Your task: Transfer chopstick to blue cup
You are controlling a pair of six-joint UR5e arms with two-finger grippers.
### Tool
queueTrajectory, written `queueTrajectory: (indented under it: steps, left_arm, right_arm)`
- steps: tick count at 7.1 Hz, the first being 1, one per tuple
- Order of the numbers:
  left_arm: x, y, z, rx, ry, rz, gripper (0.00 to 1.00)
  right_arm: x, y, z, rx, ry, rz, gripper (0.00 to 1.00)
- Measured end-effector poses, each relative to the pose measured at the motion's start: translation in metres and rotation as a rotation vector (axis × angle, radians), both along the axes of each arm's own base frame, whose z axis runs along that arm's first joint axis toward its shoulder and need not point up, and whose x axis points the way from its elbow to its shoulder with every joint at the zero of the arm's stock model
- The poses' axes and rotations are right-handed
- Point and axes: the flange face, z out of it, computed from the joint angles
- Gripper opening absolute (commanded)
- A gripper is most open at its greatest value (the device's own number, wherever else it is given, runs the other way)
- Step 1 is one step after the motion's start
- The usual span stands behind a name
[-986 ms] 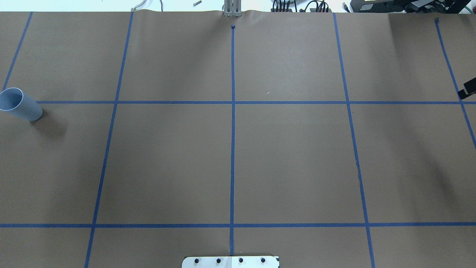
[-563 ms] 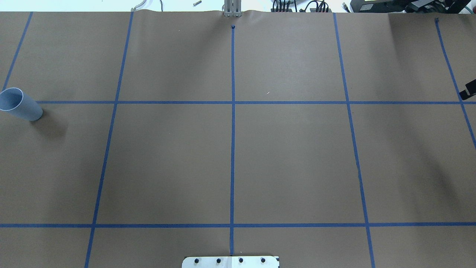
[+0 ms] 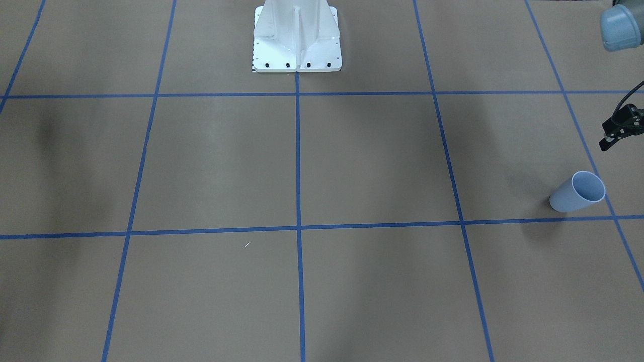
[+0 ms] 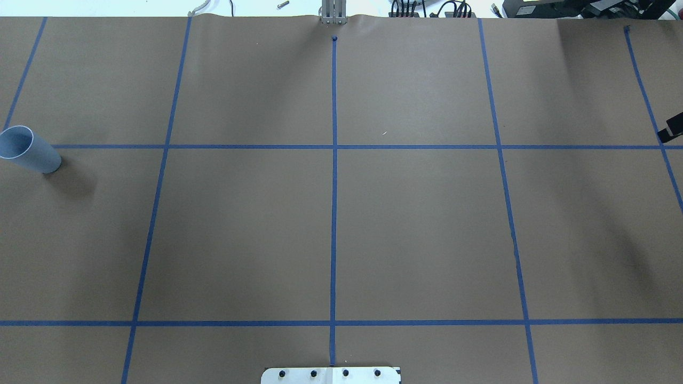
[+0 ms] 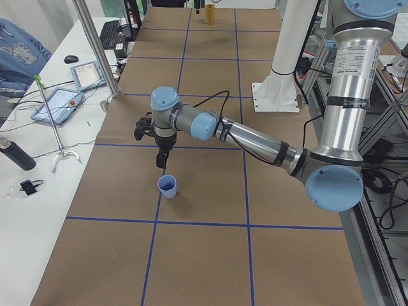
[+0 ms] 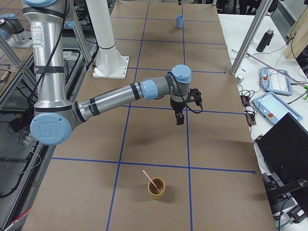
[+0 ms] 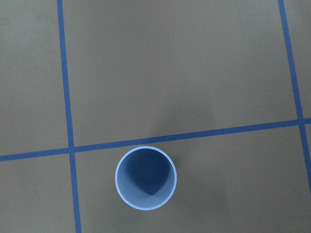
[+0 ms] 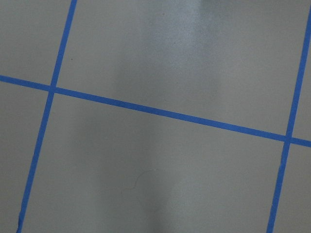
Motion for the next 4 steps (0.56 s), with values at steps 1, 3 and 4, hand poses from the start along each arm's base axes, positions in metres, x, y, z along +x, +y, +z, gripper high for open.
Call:
queueTrajectory:
  steps: [1, 3, 4]
  left_arm:
    - [0.000, 0.000, 0.014, -0.011, -0.005, 0.012, 0.93]
    - [0.005, -0.016, 0.045, -0.055, -0.018, 0.031, 0.97]
    - [0.007, -0.026, 0.054, -0.077, -0.018, 0.019, 0.98]
  right_arm:
    - [0.000, 0.000, 0.000, 0.002, 0.000, 0.000, 1.00]
    - [-0.001, -0.001, -0.001, -0.006, 0.001, 0.012, 1.00]
    - [-0.003, -0.001, -0.002, -0.012, 0.000, 0.018, 1.00]
